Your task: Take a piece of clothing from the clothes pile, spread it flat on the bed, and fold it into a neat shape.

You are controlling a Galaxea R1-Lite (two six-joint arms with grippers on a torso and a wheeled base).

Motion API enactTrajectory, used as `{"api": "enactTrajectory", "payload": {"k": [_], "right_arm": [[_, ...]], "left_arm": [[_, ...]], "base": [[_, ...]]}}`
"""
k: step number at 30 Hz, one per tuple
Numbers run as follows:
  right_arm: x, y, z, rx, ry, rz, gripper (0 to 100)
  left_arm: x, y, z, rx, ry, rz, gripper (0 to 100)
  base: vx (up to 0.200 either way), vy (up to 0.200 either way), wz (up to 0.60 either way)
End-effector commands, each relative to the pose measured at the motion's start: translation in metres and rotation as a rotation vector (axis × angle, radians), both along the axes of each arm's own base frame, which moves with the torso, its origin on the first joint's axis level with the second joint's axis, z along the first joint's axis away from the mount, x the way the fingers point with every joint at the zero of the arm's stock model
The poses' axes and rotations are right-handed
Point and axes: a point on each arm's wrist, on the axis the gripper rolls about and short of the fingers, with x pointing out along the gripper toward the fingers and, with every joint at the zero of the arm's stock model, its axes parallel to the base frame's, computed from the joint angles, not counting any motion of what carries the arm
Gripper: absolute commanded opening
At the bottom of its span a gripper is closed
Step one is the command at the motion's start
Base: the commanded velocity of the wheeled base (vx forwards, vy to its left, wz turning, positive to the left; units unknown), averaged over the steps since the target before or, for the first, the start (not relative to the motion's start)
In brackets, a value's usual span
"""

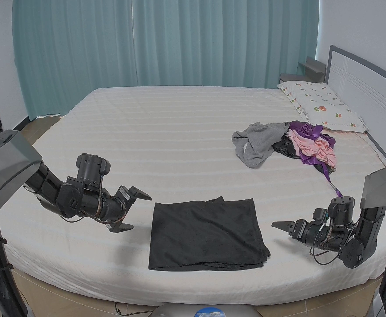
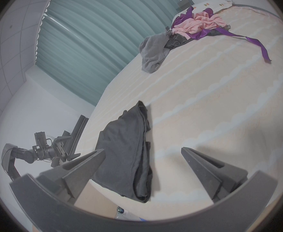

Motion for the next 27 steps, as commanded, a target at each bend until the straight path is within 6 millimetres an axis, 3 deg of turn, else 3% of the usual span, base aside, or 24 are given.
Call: {"api": "enactTrajectory", "payload": {"k": [1, 4, 5, 8, 16, 27], "right_arm": [[0.015, 0.019, -0.006, 0.008, -0.015, 0.018, 100], [0.019, 0.023, -0.006, 0.005, -0.022, 0.022, 100], [0.034, 0.037, -0.005, -0.002, -0.030, 0.029, 100], [0.048, 0.048, -0.004, -0.009, -0.013, 0.036, 100], [0.093, 0.064, -0.004, 0.009, 0.001, 0.019, 100], [0.121, 0.088, 0.004, -0.002, 0.034, 0.053, 100]], "left_arm": [[0.007, -0.017, -0.016, 0.120, -0.024, -0.014, 100], [0.009, -0.020, -0.021, 0.162, -0.031, -0.021, 100], [0.017, -0.031, -0.033, 0.264, -0.062, -0.040, 100], [0.025, -0.043, -0.043, 0.311, -0.079, -0.046, 100], [0.049, -0.050, -0.073, 0.403, -0.139, -0.011, 100], [0.056, -0.041, -0.068, 0.343, -0.163, 0.064, 100]], "base": [[0.000, 0.000, 0.00], [0.000, 0.000, 0.00], [0.000, 0.000, 0.00], [0.000, 0.000, 0.00], [0.000, 0.000, 0.00], [0.000, 0.000, 0.00]]}}
